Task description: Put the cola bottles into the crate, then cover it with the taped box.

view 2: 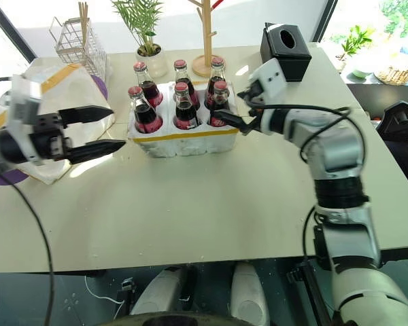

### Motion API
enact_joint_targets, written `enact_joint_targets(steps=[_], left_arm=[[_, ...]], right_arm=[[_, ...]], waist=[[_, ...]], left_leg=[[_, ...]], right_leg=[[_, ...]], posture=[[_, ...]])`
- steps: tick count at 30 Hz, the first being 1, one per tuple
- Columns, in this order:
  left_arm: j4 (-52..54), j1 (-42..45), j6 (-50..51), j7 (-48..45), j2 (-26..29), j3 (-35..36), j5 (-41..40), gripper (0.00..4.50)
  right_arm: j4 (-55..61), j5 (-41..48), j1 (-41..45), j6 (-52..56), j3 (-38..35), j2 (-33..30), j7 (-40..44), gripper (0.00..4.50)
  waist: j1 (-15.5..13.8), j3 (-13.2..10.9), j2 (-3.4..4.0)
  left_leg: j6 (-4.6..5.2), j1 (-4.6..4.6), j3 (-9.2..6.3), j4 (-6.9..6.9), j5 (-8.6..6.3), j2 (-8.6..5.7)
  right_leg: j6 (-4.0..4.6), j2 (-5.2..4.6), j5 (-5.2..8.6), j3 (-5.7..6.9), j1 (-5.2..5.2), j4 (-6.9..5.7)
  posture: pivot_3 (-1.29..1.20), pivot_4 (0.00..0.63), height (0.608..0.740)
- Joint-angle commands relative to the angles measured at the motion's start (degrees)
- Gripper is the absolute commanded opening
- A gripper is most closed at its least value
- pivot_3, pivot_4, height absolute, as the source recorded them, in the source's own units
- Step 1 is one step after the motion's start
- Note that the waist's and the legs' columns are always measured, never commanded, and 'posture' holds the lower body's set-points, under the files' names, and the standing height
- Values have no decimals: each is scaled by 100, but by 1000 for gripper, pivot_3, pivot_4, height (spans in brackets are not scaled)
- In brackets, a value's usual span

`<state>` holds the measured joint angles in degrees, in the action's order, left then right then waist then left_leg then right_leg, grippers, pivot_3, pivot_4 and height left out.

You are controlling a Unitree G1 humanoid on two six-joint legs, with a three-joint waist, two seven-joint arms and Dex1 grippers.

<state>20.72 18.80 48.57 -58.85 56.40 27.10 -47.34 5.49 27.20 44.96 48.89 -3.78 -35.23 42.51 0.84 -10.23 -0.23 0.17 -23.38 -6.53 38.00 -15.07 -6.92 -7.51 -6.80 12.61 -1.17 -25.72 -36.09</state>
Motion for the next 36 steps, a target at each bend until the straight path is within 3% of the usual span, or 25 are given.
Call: enact_joint_targets(steps=[1, 6, 12, 15, 19, 22, 26, 36], left_arm=[[248, -820, 445, -292, 543, 1472, -109, 4500], [-231, -2709, -20, -1162, 989, 2832, 1115, 4500], [-2424, -3663, -1632, -1944, 1361, 2747, 2316, 4500], [-3971, -3095, -2354, -2070, 1935, 2061, 2625, 4500], [-5677, -1456, -3176, -2198, 2446, 518, 3005, 4500], [-6640, 126, -3498, -2283, 2384, -672, 3534, 4500], [-7703, 1412, -3890, -2432, 2240, -1621, 4170, 4500], [-9048, 3240, -4274, -2216, 1647, -2709, 5175, 4500]], right_arm=[[729, 754, 14, 467, -740, -647, 472, 4442], [991, 1719, 10, 966, -1301, -1400, 1156, 4442], [1194, 2518, 212, 977, -1331, -1620, 1744, 4442], [1234, 2473, 170, 818, -1115, -1606, 1808, 4442], [1174, 2402, 159, 696, -958, -1574, 1748, 4442], [1224, 2427, 107, 680, -973, -1634, 1660, 4442], [1349, 2689, 22, 836, -1246, -1940, 1743, 4442], [1427, 3228, -99, 1025, -1708, -2481, 1610, 4442]], waist=[[17, -2, 3], [21, -3, 6], [-6, -3, 7], [-49, -1, 2], [-69, 0, -2], [-56, 0, -1], [1, 0, -1], [0, 2, -12]], left_leg=[[8, 0, 1, -1, -4, 2], [25, 14, 19, -11, -15, 23], [28, 29, 27, -14, -20, 36], [29, 28, 22, -15, -23, 37], [29, 18, 19, -14, -23, 35], [32, 12, 21, -15, -25, 33], [40, 6, 31, -14, -30, 31], [56, 6, 83, 15, -41, 37]], right_leg=[[1, 0, 0, 0, -1, 0], [2, 8, 1, 3, 11, 15], [12, 2, 6, 8, 32, 30], [11, 3, 4, 18, 38, 42], [16, 4, -11, 27, 35, 60], [9, 5, -16, 28, 30, 61], [7, 5, -17, 30, 17, 50], [6, -3, -16, 29, -9, -1]], posture=[[0, 150, 740], [0, 150, 740], [0, 150, 740], [0, 150, 740], [0, 150, 740], [0, 150, 740], [0, 150, 740], [0, 150, 740]])
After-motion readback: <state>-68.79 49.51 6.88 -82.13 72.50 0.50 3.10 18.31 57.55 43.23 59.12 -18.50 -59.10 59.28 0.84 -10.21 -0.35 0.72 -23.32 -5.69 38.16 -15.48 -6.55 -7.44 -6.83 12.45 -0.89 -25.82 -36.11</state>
